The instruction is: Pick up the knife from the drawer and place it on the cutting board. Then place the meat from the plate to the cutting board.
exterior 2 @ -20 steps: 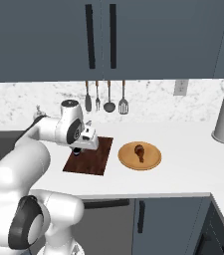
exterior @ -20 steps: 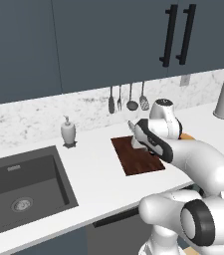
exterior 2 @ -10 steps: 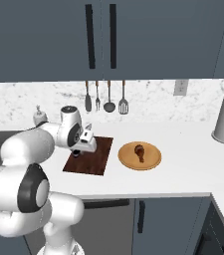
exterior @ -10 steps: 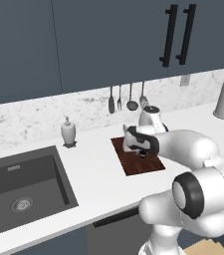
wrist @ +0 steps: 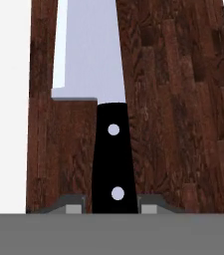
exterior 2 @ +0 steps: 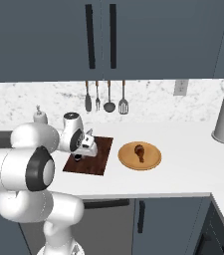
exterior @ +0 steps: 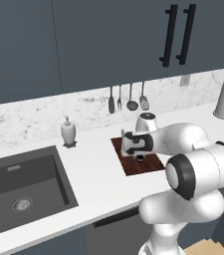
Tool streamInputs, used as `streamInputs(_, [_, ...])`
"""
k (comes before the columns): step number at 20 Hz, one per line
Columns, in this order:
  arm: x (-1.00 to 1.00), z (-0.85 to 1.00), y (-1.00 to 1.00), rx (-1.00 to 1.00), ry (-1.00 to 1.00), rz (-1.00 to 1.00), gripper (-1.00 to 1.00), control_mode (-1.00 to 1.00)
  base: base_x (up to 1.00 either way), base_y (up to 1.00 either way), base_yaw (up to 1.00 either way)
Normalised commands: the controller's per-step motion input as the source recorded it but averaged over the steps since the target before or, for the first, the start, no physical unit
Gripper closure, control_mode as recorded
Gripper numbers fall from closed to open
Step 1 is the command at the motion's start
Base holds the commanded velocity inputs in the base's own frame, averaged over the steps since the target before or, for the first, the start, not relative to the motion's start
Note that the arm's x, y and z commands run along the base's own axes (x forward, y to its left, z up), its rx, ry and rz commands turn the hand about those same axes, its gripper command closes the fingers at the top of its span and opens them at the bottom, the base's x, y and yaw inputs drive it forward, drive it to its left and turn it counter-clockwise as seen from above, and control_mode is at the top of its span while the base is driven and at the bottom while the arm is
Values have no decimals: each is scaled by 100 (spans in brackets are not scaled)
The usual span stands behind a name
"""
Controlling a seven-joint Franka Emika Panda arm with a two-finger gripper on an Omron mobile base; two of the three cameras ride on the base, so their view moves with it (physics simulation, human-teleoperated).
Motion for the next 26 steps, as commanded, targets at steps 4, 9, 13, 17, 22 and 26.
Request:
streamInputs(4, [0, -19, 12, 0, 0, 0, 100, -100, 0, 0, 0])
streamInputs(9, [0, -12, 15, 0, 0, 0, 100, -100, 0, 0, 0])
streamInputs(13, [0, -10, 7, 0, 0, 0, 100, -100, 0, 0, 0])
streamInputs(17, [1, -5, -3, 0, 0, 0, -100, -100, 0, 0, 0])
streamInputs(22, [2, 0, -8, 0, 0, 0, -100, -100, 0, 0, 0])
streamInputs(26, [1, 0, 0, 0, 0, 0, -100, -100, 0, 0, 0])
